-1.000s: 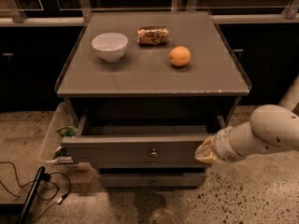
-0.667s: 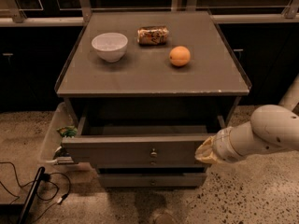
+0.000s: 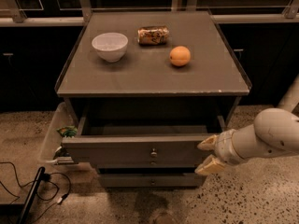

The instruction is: Close top drawer

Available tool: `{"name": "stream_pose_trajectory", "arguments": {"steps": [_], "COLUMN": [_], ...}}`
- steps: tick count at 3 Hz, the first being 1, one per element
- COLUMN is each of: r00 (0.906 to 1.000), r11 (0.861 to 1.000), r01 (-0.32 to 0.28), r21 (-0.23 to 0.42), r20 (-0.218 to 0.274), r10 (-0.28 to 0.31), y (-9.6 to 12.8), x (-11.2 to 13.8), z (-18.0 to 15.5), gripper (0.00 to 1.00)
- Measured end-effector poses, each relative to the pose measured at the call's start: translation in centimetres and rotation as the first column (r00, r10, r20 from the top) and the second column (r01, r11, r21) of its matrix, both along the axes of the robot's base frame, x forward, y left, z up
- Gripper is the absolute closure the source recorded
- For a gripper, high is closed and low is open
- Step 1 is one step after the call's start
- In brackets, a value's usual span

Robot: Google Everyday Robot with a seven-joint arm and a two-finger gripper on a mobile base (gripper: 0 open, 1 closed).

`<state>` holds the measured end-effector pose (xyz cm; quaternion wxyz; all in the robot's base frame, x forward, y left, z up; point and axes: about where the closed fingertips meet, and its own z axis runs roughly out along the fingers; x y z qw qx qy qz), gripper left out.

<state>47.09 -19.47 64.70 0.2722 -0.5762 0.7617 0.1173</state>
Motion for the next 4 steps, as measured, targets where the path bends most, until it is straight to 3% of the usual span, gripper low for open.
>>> {"name": "stream_pose_trajectory", "arguments": {"steps": [1, 2, 3, 4], "r00": [0.9998, 0.9998, 0.9978, 0.9927], "r11": [1.0, 1.0, 0.999, 0.998], "r01": [0.021, 0.021, 0.049, 0.066], "r21": [0.0, 0.0, -0.004, 0.004], "r20": [0.008, 0.008, 0.044, 0.101], "r10": [-0.021, -0.021, -0.049, -0.066], "y": [-0.8, -0.8, -2.0, -2.7], "x": [1.7, 1.4, 5.7, 8.6], "z": [-0.4, -0.4, -0.1, 2.2], "gripper": [0.0, 0.19, 0.42, 0.39]}}
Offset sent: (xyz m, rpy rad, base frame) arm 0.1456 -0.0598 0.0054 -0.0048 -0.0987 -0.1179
